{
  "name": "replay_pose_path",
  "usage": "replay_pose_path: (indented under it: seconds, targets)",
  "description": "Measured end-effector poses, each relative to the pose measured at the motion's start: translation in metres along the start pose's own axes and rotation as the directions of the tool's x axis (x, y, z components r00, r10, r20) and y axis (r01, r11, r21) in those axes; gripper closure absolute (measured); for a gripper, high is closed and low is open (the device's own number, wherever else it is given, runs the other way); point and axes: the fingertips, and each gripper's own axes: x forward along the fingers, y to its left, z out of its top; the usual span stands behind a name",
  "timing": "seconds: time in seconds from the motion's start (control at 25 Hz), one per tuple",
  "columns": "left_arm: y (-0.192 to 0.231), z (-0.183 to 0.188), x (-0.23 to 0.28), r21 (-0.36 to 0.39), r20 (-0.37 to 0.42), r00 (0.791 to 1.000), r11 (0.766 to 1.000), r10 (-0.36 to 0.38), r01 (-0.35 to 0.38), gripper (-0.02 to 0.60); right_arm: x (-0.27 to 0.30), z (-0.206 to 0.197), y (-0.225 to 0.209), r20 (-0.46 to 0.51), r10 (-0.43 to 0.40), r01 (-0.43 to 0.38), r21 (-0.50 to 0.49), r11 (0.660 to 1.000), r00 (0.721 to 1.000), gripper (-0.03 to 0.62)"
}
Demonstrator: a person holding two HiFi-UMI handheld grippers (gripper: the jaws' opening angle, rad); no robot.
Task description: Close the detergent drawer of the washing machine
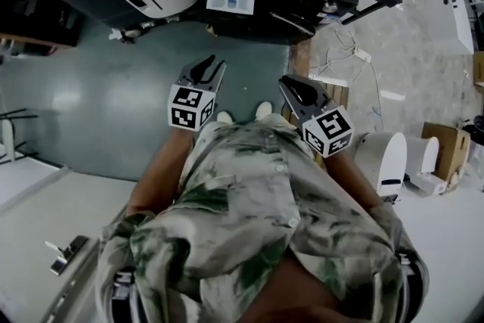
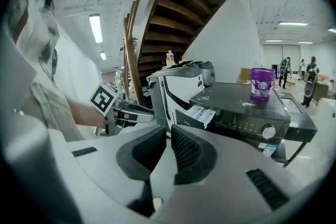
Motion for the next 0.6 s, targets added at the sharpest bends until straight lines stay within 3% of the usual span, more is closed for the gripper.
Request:
replay_pose_path:
  seconds: [0.6]
  targets:
    - [0.004,0.009,0.114,-0.048,-0.048,0.988,0.987,0.148,-0.151,0.454,-0.046,-0.029,-0.125,-0.044,-0.02,0.022,0.043,0.999,0.999,0.54]
